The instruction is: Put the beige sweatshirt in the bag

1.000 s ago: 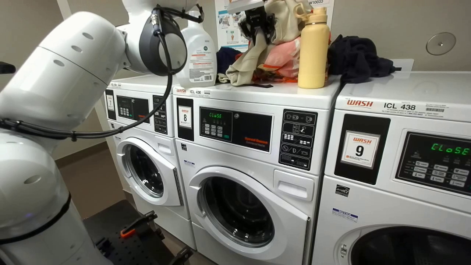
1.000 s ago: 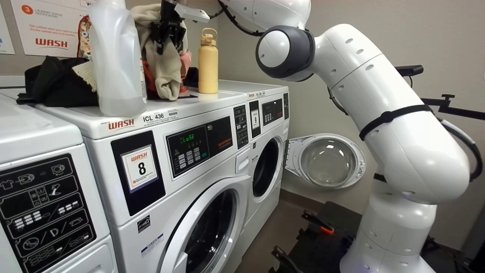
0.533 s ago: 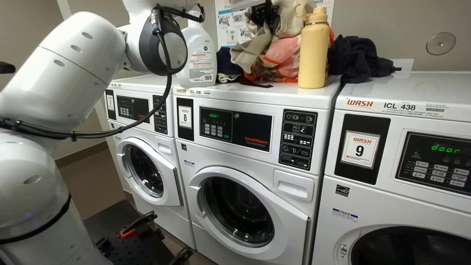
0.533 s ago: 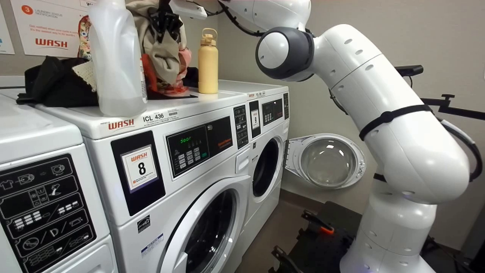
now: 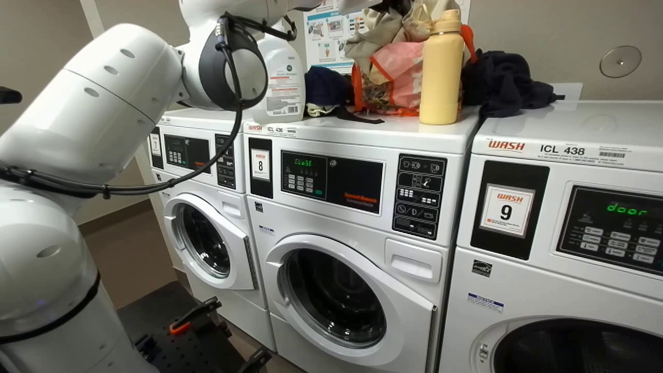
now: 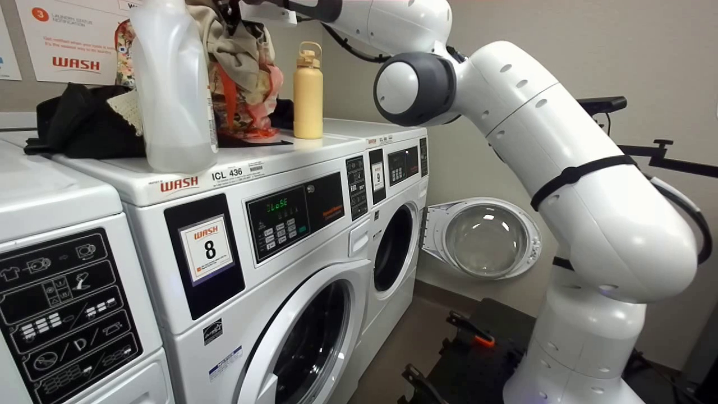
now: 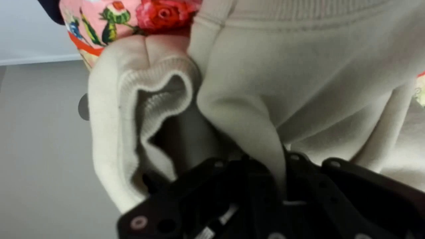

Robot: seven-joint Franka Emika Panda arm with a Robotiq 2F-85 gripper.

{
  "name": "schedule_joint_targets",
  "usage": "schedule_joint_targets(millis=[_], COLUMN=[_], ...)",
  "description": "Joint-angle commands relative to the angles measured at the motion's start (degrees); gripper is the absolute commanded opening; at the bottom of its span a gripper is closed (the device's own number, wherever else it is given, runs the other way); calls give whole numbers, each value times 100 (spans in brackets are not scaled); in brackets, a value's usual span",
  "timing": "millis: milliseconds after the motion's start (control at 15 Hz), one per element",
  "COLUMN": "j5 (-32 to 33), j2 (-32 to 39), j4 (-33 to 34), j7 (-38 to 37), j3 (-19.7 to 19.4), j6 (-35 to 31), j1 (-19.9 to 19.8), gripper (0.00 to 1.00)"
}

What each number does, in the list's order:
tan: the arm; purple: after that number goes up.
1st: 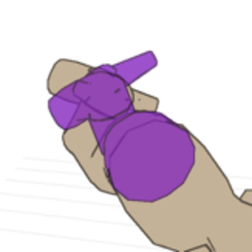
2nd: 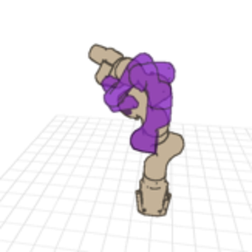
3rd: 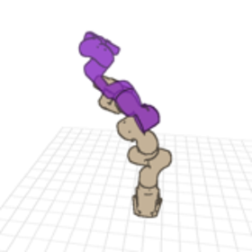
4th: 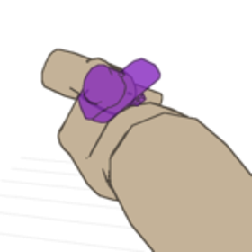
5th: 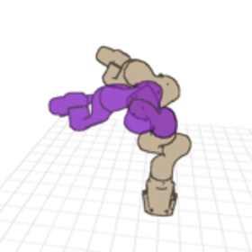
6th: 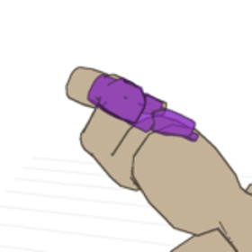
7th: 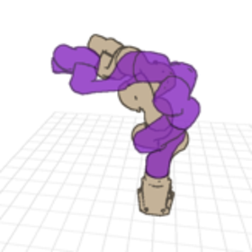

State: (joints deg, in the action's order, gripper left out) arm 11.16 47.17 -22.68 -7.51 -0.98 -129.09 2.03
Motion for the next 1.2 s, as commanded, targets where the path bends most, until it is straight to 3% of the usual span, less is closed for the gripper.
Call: schedule_joint_targets(millis=[0,200,267,400,867,933,1133], j5=[443,861,982,1093,959,950,840], j2=[147,286,309,298,-4,-78,-417], j4=[-71,-101,-119,-170,-174,-172,-275], j7=[-977,-1810,-2032,-2276,-2197,-2128,-1770], j3=[-524,-1049,-1209,-1391,-1367,-1346,-1188], j6=[-1048,-1569,-1615,-1586,-1558,-1567,-1410], j1=[150,253,296,359,470,481,502], gripper=[5,6,35,41,95,100,100])
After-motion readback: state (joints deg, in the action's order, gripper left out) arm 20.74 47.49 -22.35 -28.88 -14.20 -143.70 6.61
